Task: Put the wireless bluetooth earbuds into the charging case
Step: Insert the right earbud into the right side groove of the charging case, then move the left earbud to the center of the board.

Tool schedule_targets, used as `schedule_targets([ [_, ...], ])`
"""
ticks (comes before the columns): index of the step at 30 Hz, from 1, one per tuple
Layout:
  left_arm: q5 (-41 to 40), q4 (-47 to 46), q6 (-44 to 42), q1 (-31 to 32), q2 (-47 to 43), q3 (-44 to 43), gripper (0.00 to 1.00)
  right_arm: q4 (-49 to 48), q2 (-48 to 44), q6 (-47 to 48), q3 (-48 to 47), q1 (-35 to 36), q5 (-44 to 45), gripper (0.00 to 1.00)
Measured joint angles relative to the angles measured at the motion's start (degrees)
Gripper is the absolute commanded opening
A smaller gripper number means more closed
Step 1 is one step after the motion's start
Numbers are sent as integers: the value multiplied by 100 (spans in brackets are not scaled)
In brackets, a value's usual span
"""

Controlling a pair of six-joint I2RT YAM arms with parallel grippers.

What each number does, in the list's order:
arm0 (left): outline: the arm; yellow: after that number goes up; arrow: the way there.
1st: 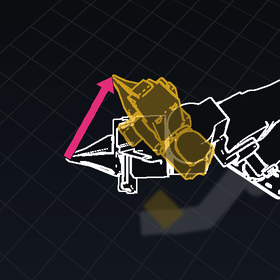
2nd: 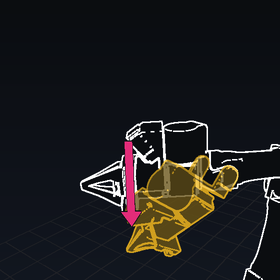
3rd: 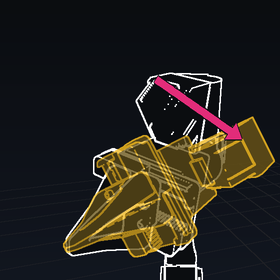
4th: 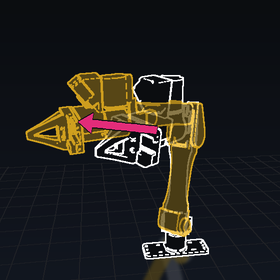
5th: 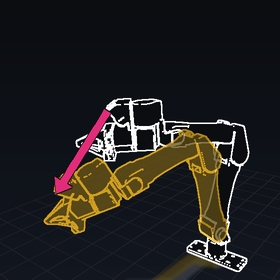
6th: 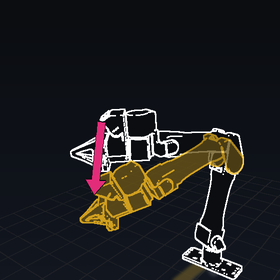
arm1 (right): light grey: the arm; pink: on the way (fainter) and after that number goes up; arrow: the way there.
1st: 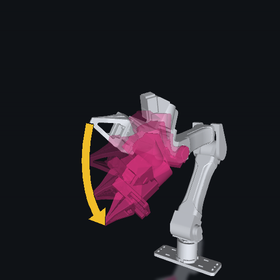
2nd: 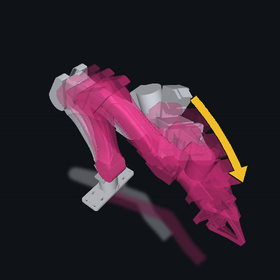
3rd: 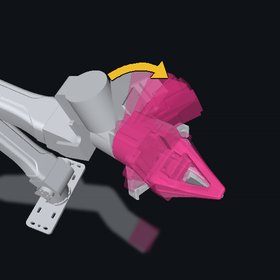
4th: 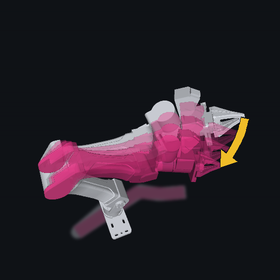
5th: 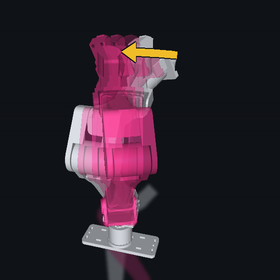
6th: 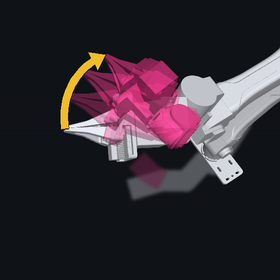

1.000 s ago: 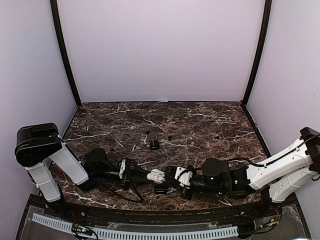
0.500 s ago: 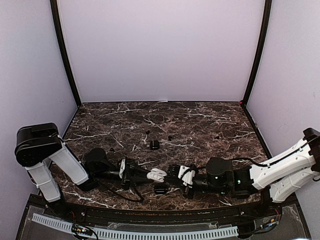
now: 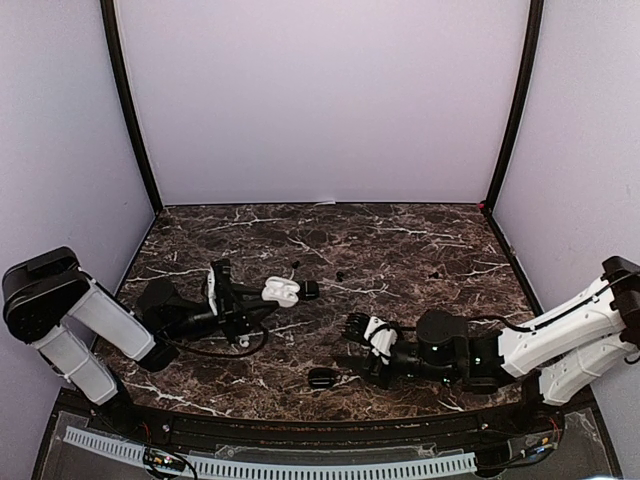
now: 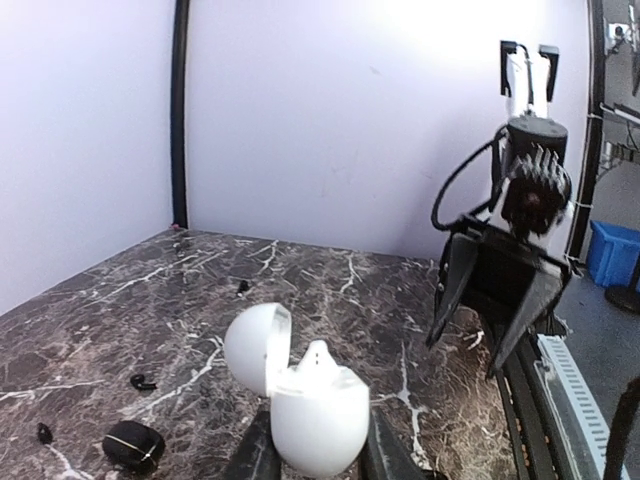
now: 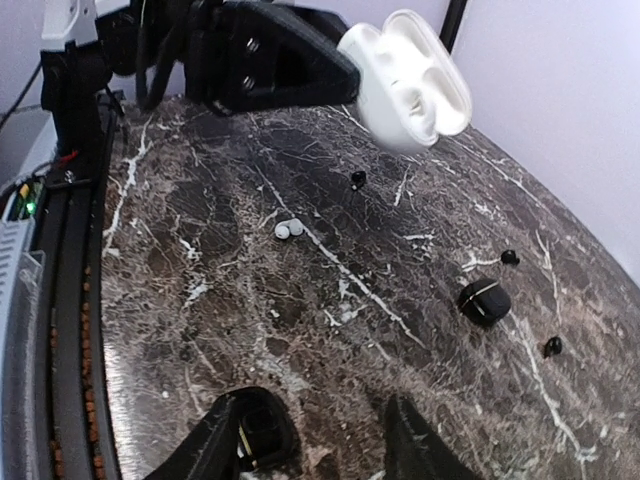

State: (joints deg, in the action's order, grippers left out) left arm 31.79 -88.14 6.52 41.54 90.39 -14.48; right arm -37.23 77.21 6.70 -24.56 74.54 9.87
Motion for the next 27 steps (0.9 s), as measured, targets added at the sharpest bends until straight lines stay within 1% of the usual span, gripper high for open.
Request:
schedule_targets([
  [3, -275, 424, 299, -299, -664, 68, 21, 87, 564, -192, -472, -55, -24, 62],
  [5, -446, 809, 472, -529, -1139, 94, 21, 247, 1014, -295, -957, -63, -74, 64],
  [9, -955, 1893, 841, -984, -2131, 116, 21, 758, 1932, -479, -2118, -79, -111, 70],
  [13, -1676, 3200, 1117, -1156, -3187, 149, 21, 1484, 2916, -723, -3512, -85, -81, 71],
  [15, -1989, 3770, 1222, -1228, -3676, 214, 21, 1720, 3296, -824, -4002, -85, -83, 71],
  [22, -2940, 5278, 1340, -1429, -5337, 662, 21, 2315, 4413, -1163, -5095, -85, 81, 69],
  [27, -3353, 5895, 1290, -1438, -6063, 824, 21, 2682, 5034, -1329, -5687, -85, 291, 71],
])
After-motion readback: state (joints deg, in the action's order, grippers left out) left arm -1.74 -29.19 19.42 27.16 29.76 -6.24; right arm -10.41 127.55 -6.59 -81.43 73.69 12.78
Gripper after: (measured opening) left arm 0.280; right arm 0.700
